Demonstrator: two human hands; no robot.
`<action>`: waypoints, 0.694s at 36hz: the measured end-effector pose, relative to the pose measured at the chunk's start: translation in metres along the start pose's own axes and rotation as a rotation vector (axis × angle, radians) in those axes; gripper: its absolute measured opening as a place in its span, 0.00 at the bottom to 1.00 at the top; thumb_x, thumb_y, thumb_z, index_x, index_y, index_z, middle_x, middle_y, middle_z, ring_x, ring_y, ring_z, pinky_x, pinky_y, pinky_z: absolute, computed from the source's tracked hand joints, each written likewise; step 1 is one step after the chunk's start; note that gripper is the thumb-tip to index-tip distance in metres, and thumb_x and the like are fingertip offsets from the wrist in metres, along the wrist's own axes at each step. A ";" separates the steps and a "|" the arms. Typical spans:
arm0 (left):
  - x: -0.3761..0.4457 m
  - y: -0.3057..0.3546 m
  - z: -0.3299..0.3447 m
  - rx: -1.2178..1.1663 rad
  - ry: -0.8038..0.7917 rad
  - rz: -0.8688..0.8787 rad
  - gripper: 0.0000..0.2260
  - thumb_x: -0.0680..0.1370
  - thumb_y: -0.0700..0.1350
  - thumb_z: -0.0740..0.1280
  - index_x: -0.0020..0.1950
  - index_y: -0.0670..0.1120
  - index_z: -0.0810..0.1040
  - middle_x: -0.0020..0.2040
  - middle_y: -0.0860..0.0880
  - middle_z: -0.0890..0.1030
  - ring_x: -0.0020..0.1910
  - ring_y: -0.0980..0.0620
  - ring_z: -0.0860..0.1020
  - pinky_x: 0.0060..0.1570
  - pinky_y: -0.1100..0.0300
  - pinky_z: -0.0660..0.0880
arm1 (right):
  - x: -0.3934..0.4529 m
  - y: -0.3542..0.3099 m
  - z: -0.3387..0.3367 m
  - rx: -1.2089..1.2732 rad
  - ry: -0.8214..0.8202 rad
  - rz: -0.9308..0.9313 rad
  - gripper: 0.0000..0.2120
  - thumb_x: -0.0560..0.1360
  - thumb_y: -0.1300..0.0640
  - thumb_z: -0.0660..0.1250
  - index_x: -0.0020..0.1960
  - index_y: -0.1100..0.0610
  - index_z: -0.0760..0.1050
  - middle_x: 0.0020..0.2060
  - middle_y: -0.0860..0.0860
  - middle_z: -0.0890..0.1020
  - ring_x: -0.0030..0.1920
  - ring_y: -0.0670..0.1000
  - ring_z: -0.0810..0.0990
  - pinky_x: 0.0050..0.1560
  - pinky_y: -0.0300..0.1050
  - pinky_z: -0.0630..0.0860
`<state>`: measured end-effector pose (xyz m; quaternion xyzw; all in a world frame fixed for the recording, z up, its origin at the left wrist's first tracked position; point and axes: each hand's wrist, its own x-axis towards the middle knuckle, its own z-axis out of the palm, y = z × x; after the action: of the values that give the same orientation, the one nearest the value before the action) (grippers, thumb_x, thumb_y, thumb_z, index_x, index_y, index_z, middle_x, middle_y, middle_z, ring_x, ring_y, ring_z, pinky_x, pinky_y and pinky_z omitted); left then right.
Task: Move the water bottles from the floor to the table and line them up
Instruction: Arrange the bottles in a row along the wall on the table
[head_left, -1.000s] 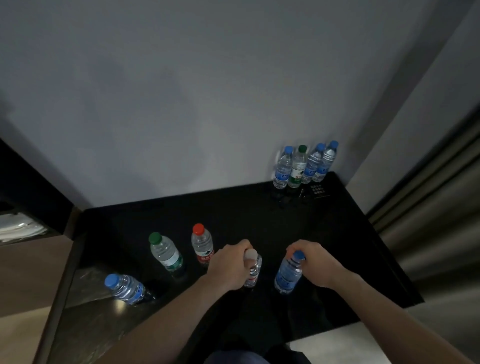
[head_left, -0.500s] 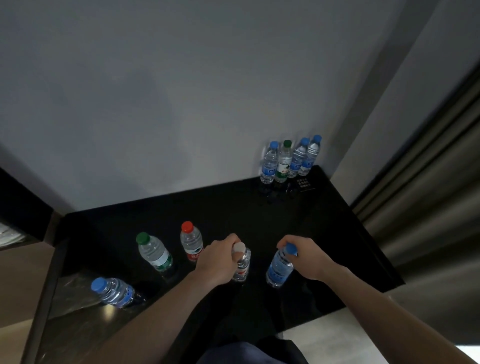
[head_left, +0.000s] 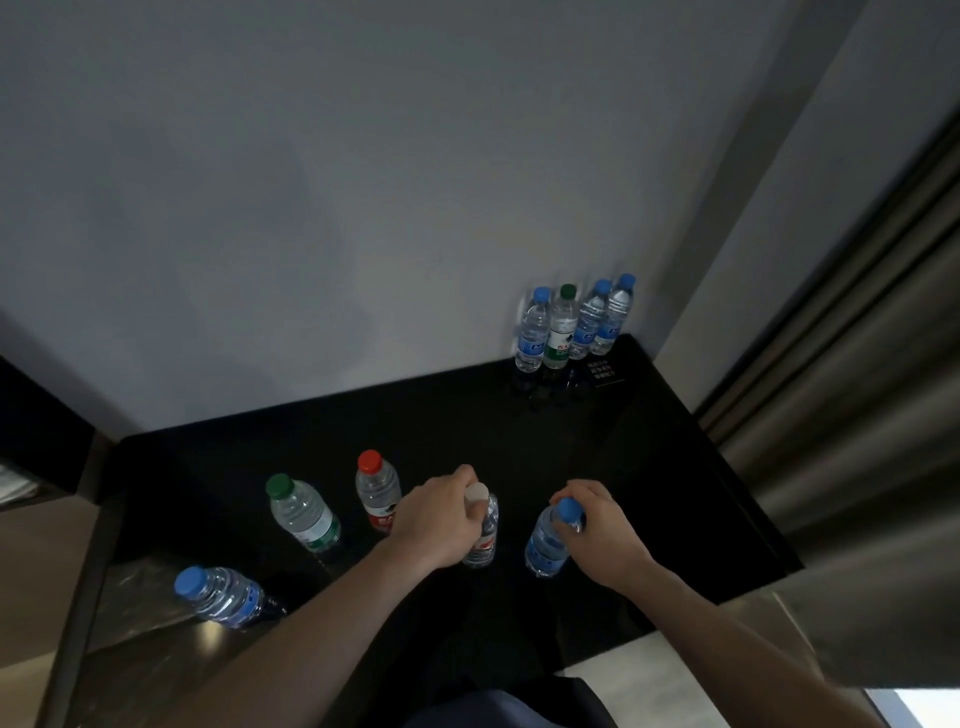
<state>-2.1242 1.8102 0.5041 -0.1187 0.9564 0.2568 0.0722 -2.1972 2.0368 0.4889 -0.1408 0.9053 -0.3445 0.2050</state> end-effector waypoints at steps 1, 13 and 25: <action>0.000 0.002 0.002 0.014 0.009 0.001 0.05 0.81 0.56 0.61 0.53 0.57 0.69 0.42 0.55 0.78 0.38 0.57 0.79 0.37 0.57 0.77 | -0.001 0.001 0.002 0.016 0.016 -0.002 0.12 0.78 0.57 0.69 0.57 0.43 0.73 0.60 0.41 0.68 0.57 0.44 0.75 0.44 0.31 0.73; -0.003 0.012 0.012 0.079 0.066 0.016 0.10 0.79 0.60 0.64 0.52 0.56 0.71 0.44 0.55 0.79 0.40 0.58 0.79 0.40 0.56 0.80 | 0.008 0.006 0.005 -0.004 0.011 -0.017 0.15 0.74 0.50 0.72 0.50 0.32 0.71 0.53 0.36 0.71 0.52 0.41 0.77 0.40 0.33 0.75; -0.001 0.015 0.011 0.056 0.114 0.003 0.10 0.82 0.57 0.63 0.60 0.56 0.71 0.45 0.54 0.81 0.42 0.58 0.80 0.43 0.57 0.81 | 0.028 0.006 -0.007 0.013 -0.060 0.009 0.16 0.74 0.50 0.74 0.51 0.34 0.70 0.48 0.39 0.79 0.46 0.38 0.79 0.35 0.31 0.74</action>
<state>-2.1265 1.8288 0.5016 -0.1299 0.9659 0.2230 0.0207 -2.2252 2.0343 0.4818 -0.1453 0.8971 -0.3453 0.2344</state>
